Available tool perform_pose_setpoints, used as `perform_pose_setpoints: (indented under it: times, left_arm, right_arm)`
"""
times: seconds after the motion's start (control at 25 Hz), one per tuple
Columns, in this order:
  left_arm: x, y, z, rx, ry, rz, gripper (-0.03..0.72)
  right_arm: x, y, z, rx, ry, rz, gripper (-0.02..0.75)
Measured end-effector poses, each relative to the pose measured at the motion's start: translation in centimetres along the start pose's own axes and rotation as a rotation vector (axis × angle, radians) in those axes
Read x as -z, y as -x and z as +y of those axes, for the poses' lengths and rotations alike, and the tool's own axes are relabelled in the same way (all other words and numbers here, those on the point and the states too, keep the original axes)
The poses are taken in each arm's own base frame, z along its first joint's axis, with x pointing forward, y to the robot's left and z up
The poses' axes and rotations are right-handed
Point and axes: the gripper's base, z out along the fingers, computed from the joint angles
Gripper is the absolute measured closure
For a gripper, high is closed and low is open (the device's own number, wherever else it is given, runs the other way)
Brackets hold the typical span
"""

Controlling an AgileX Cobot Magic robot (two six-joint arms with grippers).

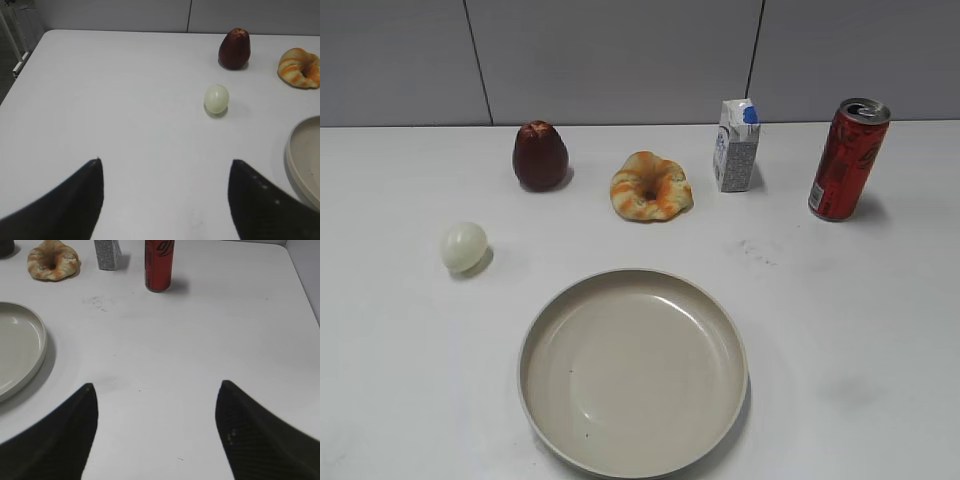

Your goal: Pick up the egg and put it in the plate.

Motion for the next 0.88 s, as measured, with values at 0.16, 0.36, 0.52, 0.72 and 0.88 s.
perform_pose_setpoints:
  times: [0.16, 0.36, 0.52, 0.72, 0.88]
  left_arm:
    - [0.0, 0.0, 0.0, 0.000, 0.000, 0.000, 0.095]
    - [0.0, 0.0, 0.0, 0.000, 0.000, -0.001, 0.099]
    - [-0.1, 0.2, 0.0, 0.001, 0.001, -0.012, 0.100]
    - [-2.3, 1.2, 0.2, 0.013, -0.001, 0.129, 0.100]
    - [-5.4, 2.6, 0.5, 0.032, -0.003, 0.281, 0.100]
  right_arm:
    - [0.0, 0.0, 0.0, 0.000, 0.000, 0.000, 0.183]
    - [0.0, 0.0, 0.0, 0.000, 0.000, 0.000, 0.183]
    - [0.0, 0.0, 0.0, 0.000, 0.000, 0.000, 0.183]
    - [0.0, 0.0, 0.0, 0.000, 0.000, 0.000, 0.183]
    - [0.0, 0.0, 0.0, 0.000, 0.000, 0.000, 0.183]
